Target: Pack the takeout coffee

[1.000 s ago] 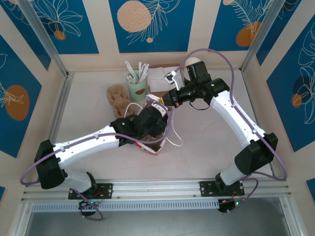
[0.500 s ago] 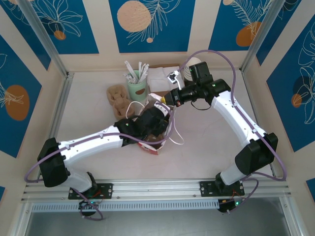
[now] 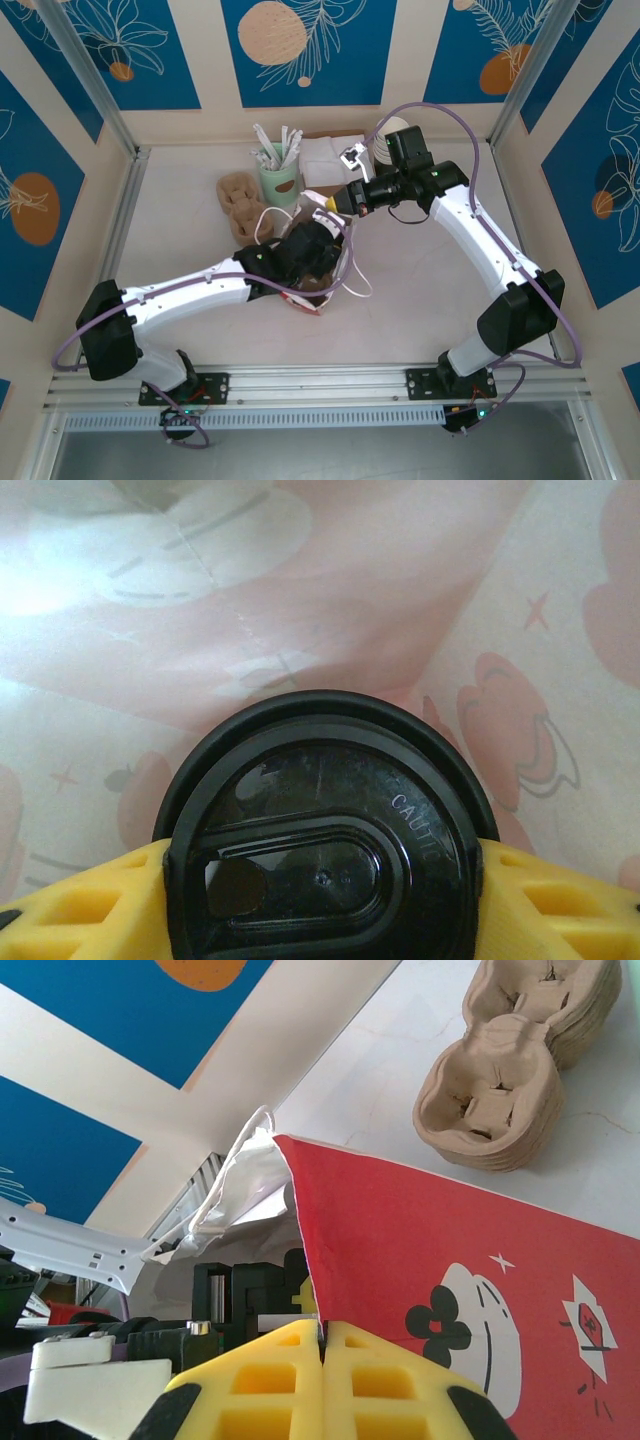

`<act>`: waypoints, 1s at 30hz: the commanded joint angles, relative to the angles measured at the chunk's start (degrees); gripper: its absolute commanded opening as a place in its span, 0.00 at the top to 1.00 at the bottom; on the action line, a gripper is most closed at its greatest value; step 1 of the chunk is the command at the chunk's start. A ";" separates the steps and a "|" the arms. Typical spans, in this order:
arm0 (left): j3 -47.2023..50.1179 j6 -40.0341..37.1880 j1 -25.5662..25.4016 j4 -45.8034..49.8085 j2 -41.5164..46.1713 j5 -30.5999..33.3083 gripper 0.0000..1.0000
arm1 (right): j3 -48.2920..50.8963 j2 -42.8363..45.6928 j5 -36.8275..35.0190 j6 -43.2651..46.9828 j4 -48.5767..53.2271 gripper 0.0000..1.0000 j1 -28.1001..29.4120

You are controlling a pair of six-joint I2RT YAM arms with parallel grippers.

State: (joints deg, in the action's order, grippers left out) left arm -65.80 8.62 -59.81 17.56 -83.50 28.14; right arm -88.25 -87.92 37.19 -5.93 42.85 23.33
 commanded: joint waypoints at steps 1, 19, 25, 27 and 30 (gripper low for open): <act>0.72 1.14 -0.55 -0.47 0.66 1.57 0.41 | 0.42 0.90 2.49 0.66 0.15 1.00 0.00; 4.19 1.97 -0.52 -3.27 2.58 0.24 0.42 | 1.21 2.73 3.51 1.86 -0.31 1.00 0.30; 3.98 2.97 -0.50 -2.11 2.36 0.23 0.42 | 2.09 3.86 3.81 2.35 -0.40 1.00 0.96; 3.24 3.50 -0.46 -0.99 2.12 0.37 0.43 | 2.20 4.01 3.46 2.76 -0.28 1.00 1.43; 3.39 4.27 -0.49 -0.54 2.29 0.55 0.43 | 2.36 4.27 3.45 2.86 -0.78 1.00 1.94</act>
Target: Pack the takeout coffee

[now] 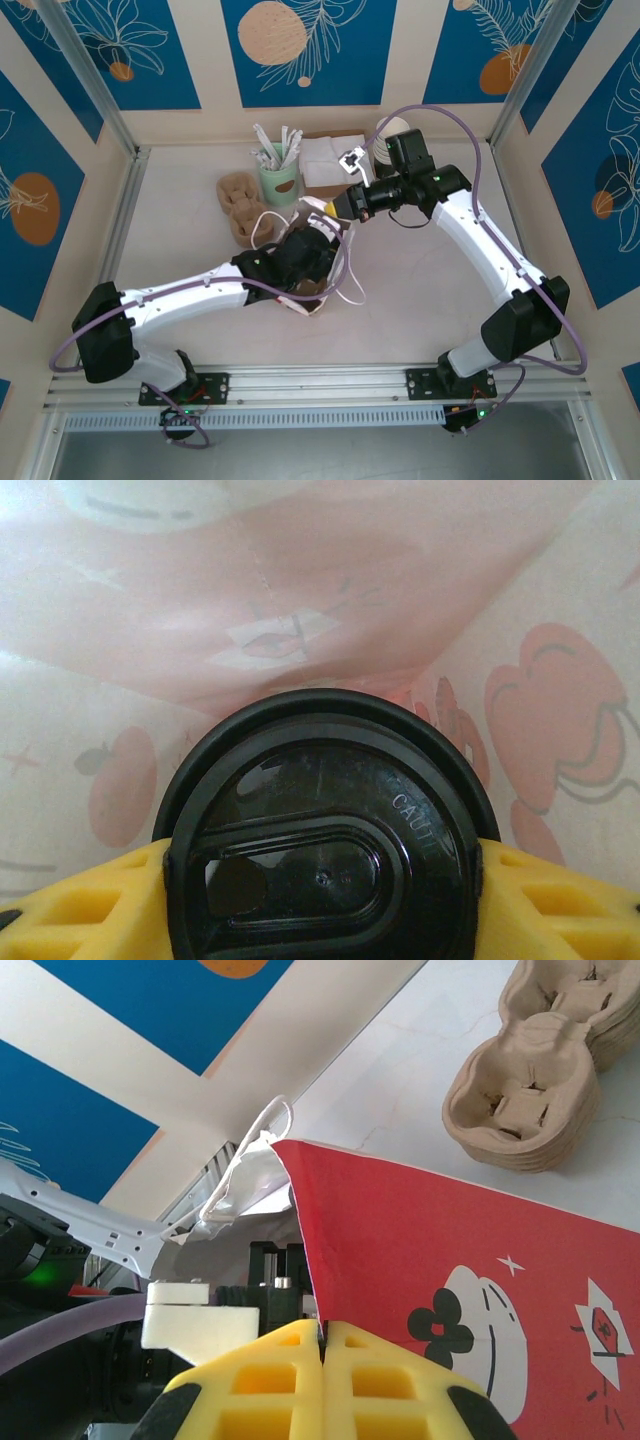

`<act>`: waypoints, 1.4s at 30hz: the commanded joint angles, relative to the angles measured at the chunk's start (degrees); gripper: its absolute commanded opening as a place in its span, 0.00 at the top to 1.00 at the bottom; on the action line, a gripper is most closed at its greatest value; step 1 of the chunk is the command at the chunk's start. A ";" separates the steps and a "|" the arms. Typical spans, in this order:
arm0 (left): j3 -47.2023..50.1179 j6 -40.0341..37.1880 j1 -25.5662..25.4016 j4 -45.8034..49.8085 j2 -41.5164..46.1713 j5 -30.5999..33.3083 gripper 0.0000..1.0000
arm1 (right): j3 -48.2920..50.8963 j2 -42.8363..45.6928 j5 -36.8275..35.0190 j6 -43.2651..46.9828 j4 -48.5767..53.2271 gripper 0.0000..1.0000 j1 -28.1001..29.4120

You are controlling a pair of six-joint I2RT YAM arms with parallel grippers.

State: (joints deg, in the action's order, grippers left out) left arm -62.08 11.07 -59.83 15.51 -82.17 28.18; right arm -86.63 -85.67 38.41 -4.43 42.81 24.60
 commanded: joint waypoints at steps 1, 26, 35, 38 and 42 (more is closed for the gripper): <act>-0.07 2.02 -0.49 1.45 0.96 0.47 0.43 | 0.76 2.05 2.24 1.26 -0.96 1.00 0.81; 1.12 4.22 -0.49 5.53 2.55 -0.49 0.43 | 0.89 2.48 1.25 1.85 -0.89 1.00 1.06; 0.35 4.00 -0.40 5.68 -0.05 -2.24 0.42 | 1.77 3.10 0.62 1.28 -1.74 1.00 1.26; -0.93 4.26 -0.36 6.60 -1.57 -2.73 0.42 | 2.16 3.28 0.57 1.18 -1.96 1.00 1.24; -2.73 4.49 -0.15 7.62 -3.72 -4.08 0.42 | 3.43 3.63 0.44 0.92 -2.78 1.00 0.98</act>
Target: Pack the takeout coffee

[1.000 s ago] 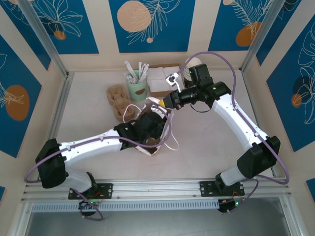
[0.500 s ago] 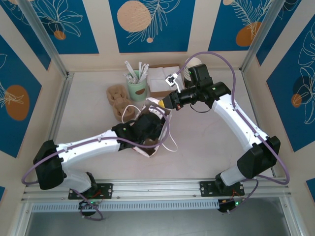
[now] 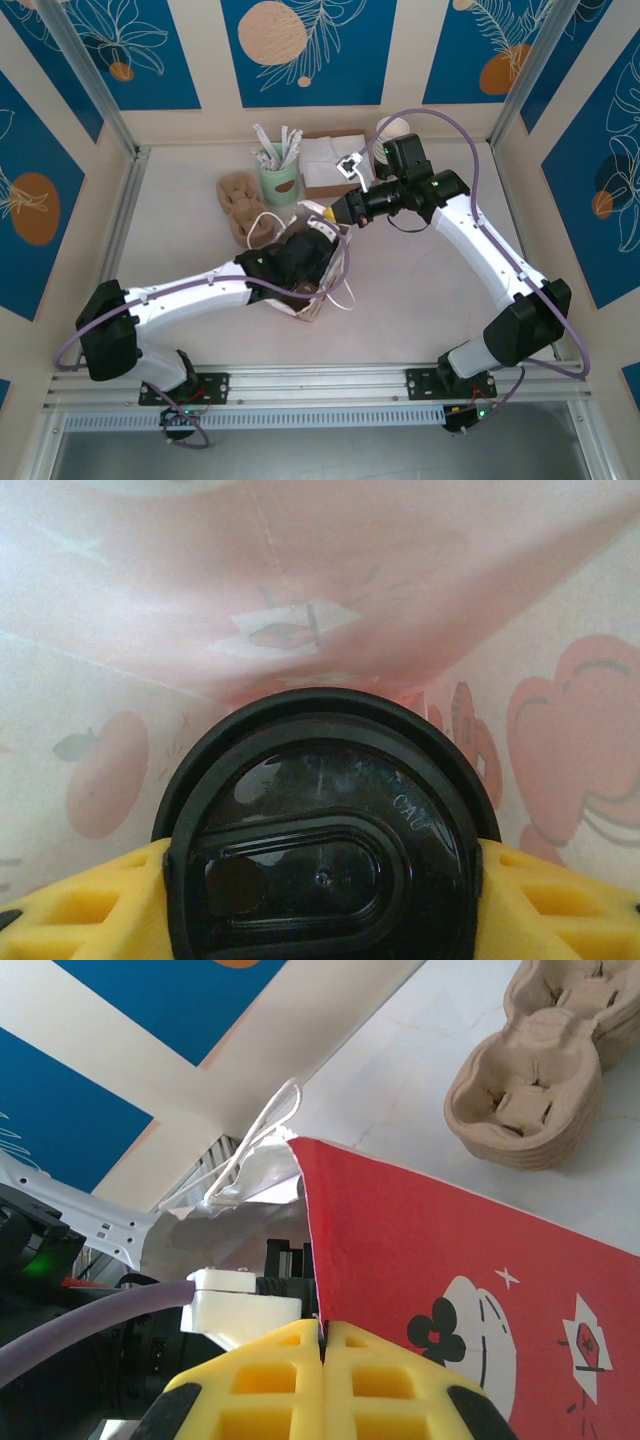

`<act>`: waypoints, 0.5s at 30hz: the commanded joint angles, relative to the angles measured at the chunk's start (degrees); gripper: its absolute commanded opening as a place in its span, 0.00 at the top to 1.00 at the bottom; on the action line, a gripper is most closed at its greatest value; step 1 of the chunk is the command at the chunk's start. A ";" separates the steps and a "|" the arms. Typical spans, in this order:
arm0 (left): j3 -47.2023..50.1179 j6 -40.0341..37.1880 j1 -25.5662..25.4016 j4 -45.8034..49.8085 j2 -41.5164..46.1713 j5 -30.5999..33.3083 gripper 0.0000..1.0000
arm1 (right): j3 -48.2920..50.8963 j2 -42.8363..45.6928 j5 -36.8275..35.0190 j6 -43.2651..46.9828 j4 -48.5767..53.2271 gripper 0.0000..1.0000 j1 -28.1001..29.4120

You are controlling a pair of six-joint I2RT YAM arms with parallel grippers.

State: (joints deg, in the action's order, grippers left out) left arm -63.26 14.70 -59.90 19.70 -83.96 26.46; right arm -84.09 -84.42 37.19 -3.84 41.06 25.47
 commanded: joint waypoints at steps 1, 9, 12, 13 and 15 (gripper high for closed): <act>-1.97 0.93 0.01 3.68 -2.37 -2.52 0.42 | 1.14 2.42 1.80 0.34 -1.30 1.00 -0.07; -4.55 1.94 1.24 5.46 -5.15 -4.41 0.42 | 2.51 2.00 1.75 -0.66 -3.29 0.96 -2.38; -5.89 2.20 1.94 6.45 -6.41 -5.44 0.42 | 1.84 1.72 1.59 -2.01 -3.62 0.87 -3.92; -6.45 2.62 2.26 6.84 -6.92 -6.03 0.41 | 1.52 1.64 1.60 -2.54 -3.70 0.83 -4.44; -7.96 3.67 3.12 8.52 -8.05 -7.23 0.41 | 0.66 1.79 0.73 -3.80 -3.66 0.75 -5.44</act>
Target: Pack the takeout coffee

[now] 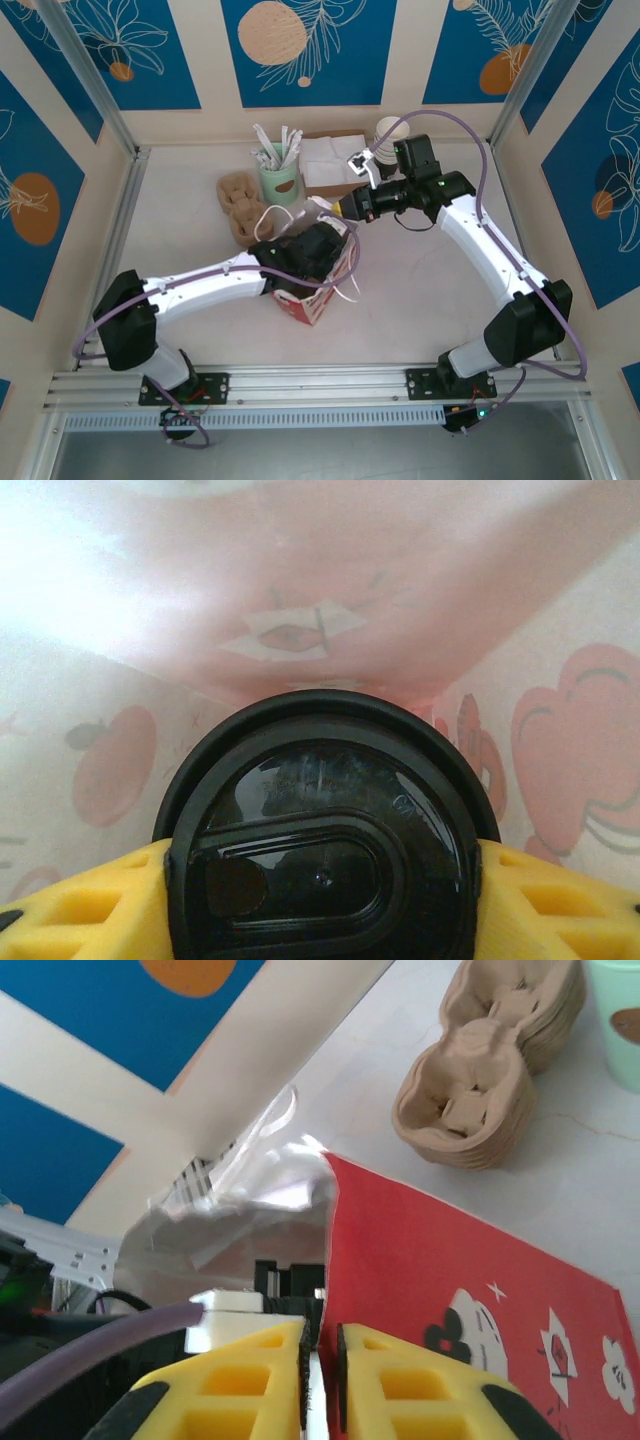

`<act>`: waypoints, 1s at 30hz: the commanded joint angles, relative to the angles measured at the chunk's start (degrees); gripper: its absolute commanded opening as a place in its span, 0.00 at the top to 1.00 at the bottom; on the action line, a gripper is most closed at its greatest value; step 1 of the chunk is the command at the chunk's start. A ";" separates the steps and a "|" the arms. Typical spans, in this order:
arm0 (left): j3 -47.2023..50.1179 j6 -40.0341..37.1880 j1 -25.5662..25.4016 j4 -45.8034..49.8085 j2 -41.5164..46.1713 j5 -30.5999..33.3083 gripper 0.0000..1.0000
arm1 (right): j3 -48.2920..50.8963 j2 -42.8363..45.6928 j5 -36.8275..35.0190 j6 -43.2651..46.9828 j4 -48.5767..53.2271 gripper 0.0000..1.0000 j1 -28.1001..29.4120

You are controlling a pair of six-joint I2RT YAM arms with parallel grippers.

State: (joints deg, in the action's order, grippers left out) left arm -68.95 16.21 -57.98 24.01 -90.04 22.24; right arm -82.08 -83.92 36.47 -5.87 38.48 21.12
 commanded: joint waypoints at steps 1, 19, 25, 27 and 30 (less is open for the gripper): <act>-3.43 2.54 1.58 5.58 -2.73 -3.50 0.41 | -1.78 1.48 1.21 -2.37 -0.97 0.72 -1.68; -17.40 3.22 5.59 15.74 -15.04 -11.80 0.41 | -1.56 12.81 0.26 -9.18 -0.07 0.56 -12.08; -22.10 2.71 6.47 19.69 -19.34 -13.20 0.42 | 0.82 16.07 0.05 -10.08 0.81 0.57 -13.11; -23.63 2.61 6.77 20.99 -20.74 -13.47 0.43 | 1.67 16.98 -0.16 -10.34 0.81 0.56 -13.13; -24.95 2.26 7.08 21.78 -22.51 -13.84 0.44 | 2.84 18.09 -0.43 -10.83 0.75 0.56 -13.13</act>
State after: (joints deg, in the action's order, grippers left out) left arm -93.43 18.52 -51.72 41.01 -108.84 11.14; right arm -80.62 -67.24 36.01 -15.49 38.13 8.21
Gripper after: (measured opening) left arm 0.596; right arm 0.438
